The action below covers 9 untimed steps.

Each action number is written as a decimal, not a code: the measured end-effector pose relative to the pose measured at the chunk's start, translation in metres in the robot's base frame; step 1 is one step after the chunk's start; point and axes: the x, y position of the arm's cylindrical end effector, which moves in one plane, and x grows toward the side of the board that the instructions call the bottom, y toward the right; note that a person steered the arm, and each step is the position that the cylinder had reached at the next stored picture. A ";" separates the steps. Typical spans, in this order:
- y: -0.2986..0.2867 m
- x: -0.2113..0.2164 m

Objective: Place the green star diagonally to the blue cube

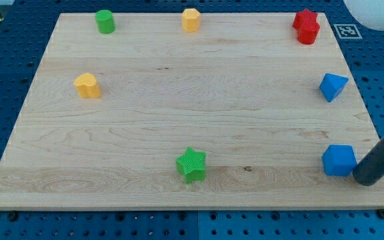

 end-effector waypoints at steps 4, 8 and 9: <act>-0.056 -0.028; -0.226 -0.084; -0.299 -0.084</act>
